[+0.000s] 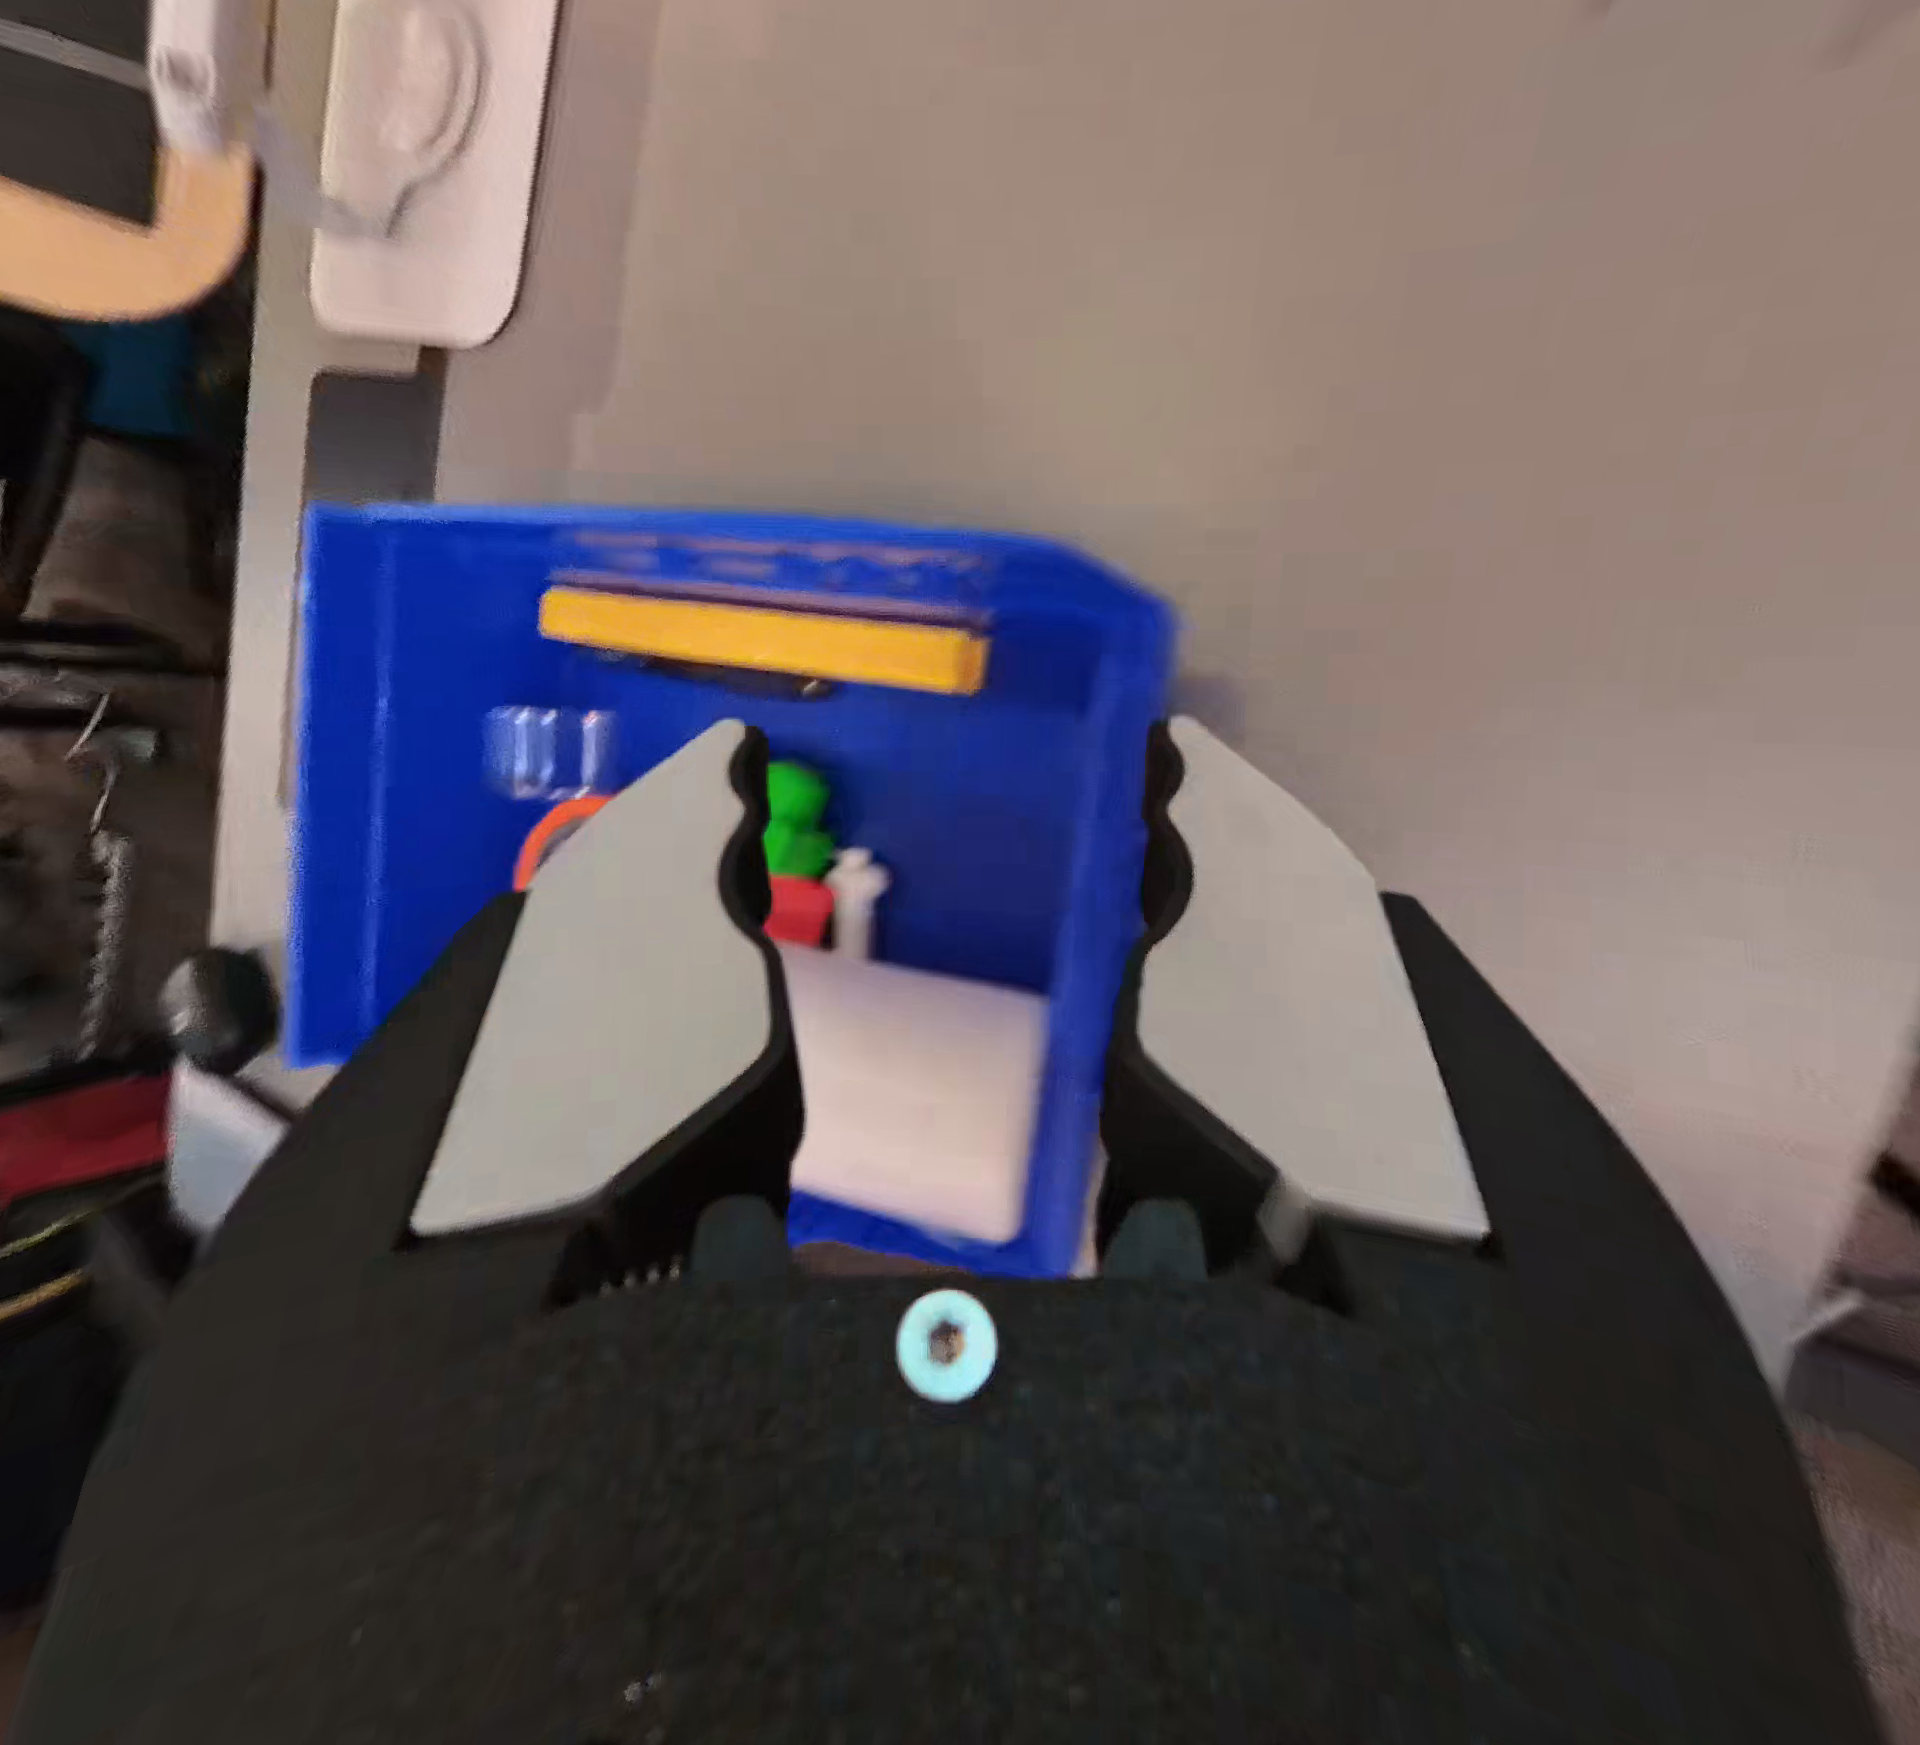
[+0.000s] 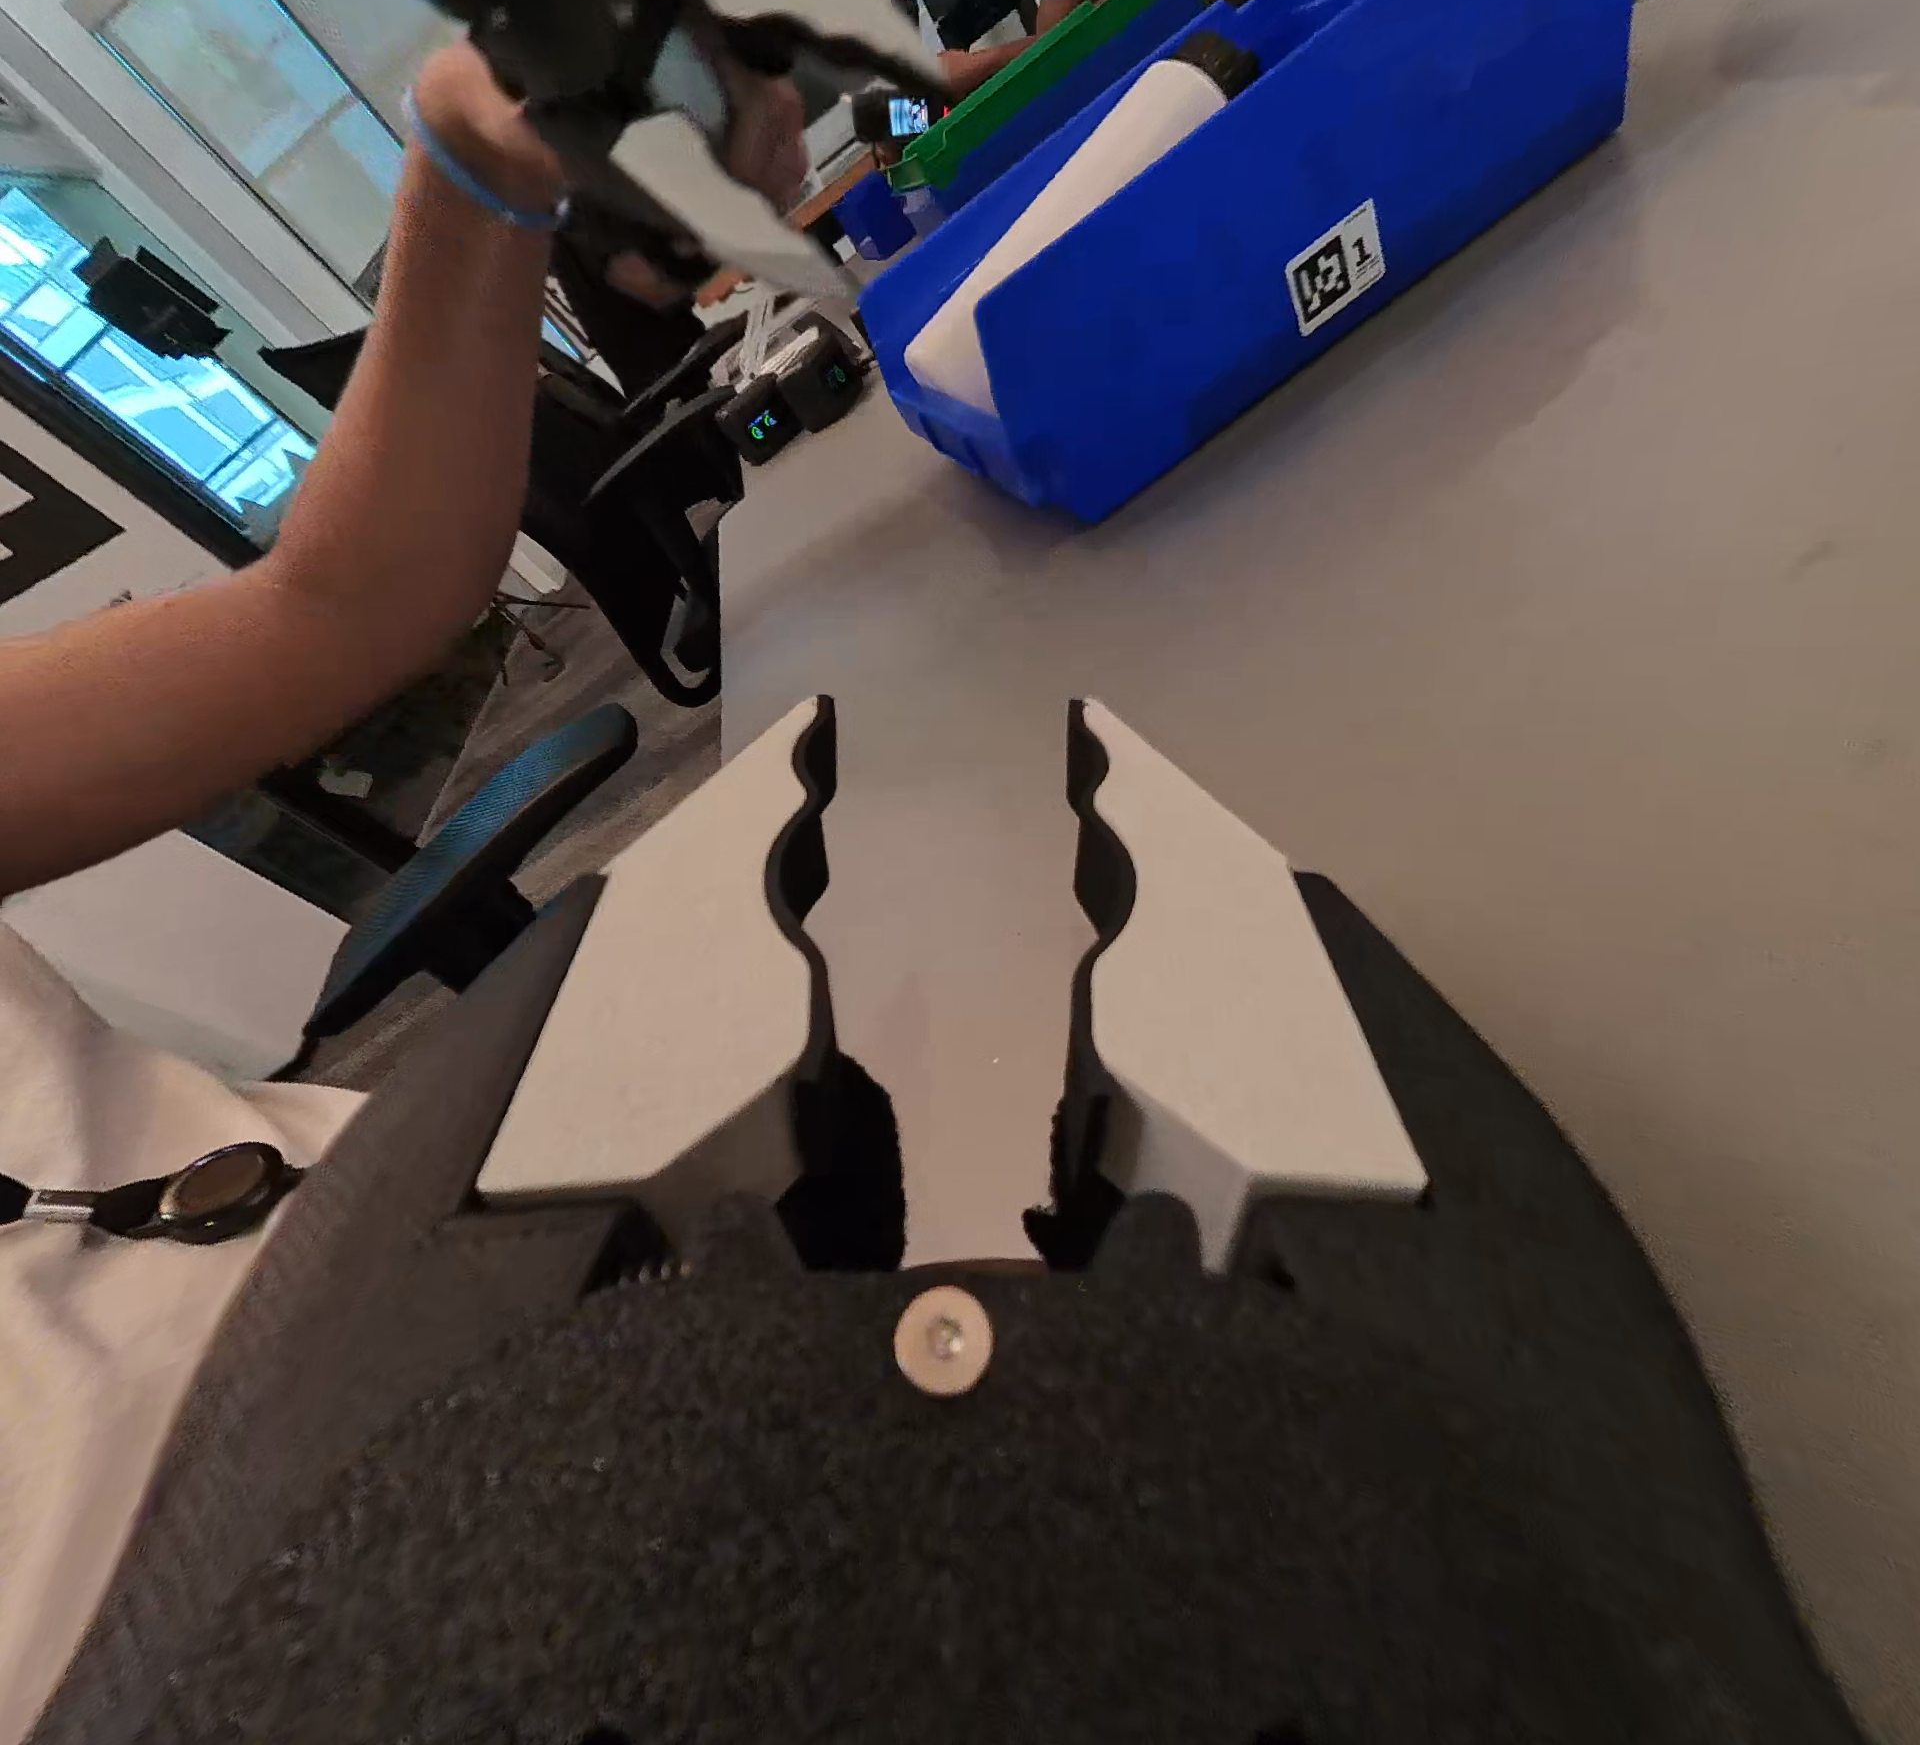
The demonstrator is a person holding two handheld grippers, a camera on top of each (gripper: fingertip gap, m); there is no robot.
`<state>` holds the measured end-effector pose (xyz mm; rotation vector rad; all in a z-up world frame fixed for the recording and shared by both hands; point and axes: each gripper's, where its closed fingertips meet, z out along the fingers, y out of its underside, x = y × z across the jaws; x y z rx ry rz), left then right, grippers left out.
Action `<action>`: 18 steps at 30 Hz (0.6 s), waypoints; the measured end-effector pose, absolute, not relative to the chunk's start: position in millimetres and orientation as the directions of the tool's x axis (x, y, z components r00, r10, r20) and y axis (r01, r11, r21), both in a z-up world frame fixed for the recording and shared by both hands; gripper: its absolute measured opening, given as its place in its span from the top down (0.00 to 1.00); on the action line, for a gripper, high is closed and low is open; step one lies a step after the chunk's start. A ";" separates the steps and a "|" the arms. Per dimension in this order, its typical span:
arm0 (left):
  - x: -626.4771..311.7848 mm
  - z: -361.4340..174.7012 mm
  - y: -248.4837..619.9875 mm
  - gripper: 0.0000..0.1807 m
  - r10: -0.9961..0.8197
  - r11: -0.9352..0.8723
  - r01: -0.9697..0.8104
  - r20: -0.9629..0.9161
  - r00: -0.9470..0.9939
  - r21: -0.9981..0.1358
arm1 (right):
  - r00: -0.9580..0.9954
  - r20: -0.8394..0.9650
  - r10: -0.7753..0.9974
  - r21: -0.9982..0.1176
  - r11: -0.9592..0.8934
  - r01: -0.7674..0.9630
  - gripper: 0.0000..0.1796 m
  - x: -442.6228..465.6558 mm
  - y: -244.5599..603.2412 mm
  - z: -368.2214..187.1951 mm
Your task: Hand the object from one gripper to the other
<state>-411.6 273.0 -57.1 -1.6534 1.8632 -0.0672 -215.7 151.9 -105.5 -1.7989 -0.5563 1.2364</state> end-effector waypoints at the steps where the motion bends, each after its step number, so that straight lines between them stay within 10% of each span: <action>1: -415.2 -62.7 292.8 0.62 -0.908 0.184 -0.906 -0.419 -0.008 -0.382 | 0.400 -0.533 0.745 -0.835 -0.539 -0.110 0.75 -215.7 152.0 -105.3; 11: -447.1 -159.3 388.8 0.42 -0.978 0.016 -0.990 -0.203 -0.044 0.140 | 0.283 -0.590 0.756 -0.801 -0.593 -0.084 0.74 -228.8 130.8 -101.0; 18: -437.1 -170.8 412.5 0.46 -0.970 0.080 -0.991 -0.222 -0.102 0.108 | 0.210 -0.610 0.764 -0.785 -0.619 -0.031 0.74 -243.5 118.2 -103.1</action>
